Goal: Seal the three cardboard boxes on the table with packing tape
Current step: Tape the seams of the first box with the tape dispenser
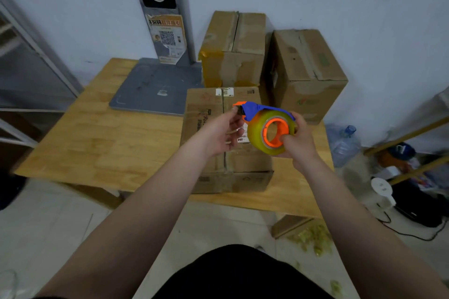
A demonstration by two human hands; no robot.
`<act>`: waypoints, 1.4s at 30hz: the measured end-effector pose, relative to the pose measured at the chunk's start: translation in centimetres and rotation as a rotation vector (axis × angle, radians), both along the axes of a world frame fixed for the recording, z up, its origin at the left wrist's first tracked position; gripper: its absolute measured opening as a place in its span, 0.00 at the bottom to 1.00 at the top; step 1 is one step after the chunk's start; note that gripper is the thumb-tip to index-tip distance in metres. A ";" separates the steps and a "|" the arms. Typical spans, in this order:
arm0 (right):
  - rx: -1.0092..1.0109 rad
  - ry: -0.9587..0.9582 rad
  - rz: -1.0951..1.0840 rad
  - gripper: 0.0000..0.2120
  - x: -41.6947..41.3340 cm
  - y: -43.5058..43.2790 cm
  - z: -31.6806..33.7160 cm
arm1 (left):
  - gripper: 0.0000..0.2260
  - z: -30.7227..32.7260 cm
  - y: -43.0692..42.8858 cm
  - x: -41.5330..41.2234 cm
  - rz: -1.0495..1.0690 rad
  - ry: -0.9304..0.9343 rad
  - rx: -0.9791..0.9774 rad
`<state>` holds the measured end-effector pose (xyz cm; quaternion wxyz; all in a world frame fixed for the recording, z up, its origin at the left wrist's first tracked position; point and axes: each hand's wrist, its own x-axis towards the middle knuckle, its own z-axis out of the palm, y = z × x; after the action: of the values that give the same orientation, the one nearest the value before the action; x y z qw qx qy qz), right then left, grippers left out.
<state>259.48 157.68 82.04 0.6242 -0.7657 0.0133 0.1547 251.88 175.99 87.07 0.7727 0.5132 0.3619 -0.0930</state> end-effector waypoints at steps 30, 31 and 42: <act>-0.193 -0.426 0.338 0.41 -3.1 0.6 -1.5 | 0.07 -3.9 4.8 -5.2 -0.343 0.228 0.480; -0.227 -0.447 0.396 0.42 -3.2 0.3 -1.5 | 0.07 -4.3 4.7 -5.3 -0.353 0.212 0.509; -0.284 -0.486 0.716 0.42 -4.0 -1.9 -1.6 | 0.08 -5.6 5.9 -6.8 -0.438 0.197 0.513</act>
<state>255.48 155.81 80.48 0.4054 -0.8141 -0.3780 0.1731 245.12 181.94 81.42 0.5415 0.7447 0.3276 -0.2117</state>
